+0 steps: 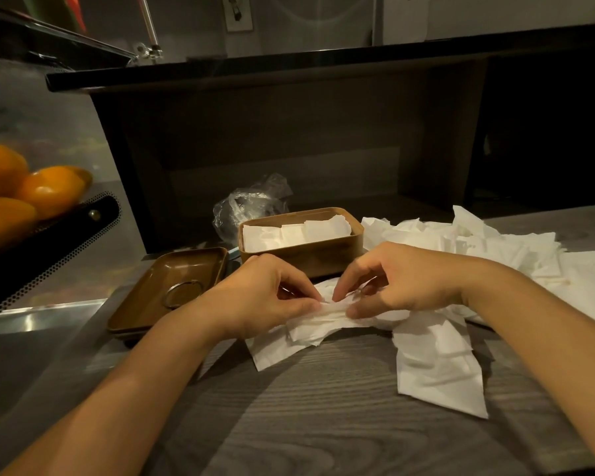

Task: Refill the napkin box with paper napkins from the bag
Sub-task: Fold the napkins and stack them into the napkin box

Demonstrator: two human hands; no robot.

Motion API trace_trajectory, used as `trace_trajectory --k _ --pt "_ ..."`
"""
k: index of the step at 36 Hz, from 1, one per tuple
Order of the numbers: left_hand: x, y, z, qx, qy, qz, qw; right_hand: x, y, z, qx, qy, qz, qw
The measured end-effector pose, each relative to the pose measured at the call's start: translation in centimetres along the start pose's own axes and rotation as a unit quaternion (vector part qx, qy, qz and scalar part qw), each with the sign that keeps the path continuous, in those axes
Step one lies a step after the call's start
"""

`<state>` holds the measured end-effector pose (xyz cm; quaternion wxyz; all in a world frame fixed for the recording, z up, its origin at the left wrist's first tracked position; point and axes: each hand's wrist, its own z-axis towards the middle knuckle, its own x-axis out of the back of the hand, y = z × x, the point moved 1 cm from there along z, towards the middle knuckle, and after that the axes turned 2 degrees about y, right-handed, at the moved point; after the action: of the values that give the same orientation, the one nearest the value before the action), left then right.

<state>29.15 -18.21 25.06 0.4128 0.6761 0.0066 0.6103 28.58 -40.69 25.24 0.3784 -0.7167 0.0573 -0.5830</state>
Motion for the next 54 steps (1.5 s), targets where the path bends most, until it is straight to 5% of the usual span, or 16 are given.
trace_trajectory --k 14,19,21,26,32,34,37,41,43,47,54 --pt "-0.3 0.2 0.1 0.004 0.046 0.028 0.999 -0.4 0.3 0.7 0.024 0.109 -0.004 0.994" --pt "0.5 0.6 -0.1 -0.011 0.095 -0.076 0.992 0.1 -1.8 -0.3 0.127 0.191 0.095 0.969" --pt "0.9 1.6 -0.7 -0.026 0.053 -0.153 0.986 0.3 -3.1 -1.1 0.171 0.179 0.158 0.956" --pt "0.9 3.4 -2.1 0.028 -0.032 -0.499 0.866 0.4 -4.5 -1.3 0.180 0.201 0.211 0.940" --pt "0.4 2.4 -1.5 0.040 -0.186 -0.564 0.804 0.3 -4.1 -1.2 0.162 0.227 0.198 0.940" --pt "0.2 2.5 -1.5 0.041 -0.229 -0.527 0.817 0.4 -4.2 -1.2 0.164 0.233 0.187 0.940" --pt "-0.1 3.2 -1.2 0.070 -0.150 -0.484 0.859 0.1 -4.1 -0.8 0.153 0.250 0.194 0.936" --pt "0.2 3.2 -0.6 0.098 0.023 -0.526 0.844 0.5 -2.6 -0.1 0.103 0.351 0.086 0.927" --pt "0.8 2.8 -0.6 0.093 0.077 -0.543 0.831 0.7 -1.6 0.0 0.072 0.283 0.014 0.956" --pt "1.4 1.9 -0.4 0.098 0.167 -0.526 0.828 -0.6 -0.5 0.1 -0.001 0.010 -0.091 0.996" --pt "1.3 1.8 -0.2 0.094 0.186 -0.513 0.832 -0.7 -0.2 0.1 0.003 0.011 -0.070 0.998"
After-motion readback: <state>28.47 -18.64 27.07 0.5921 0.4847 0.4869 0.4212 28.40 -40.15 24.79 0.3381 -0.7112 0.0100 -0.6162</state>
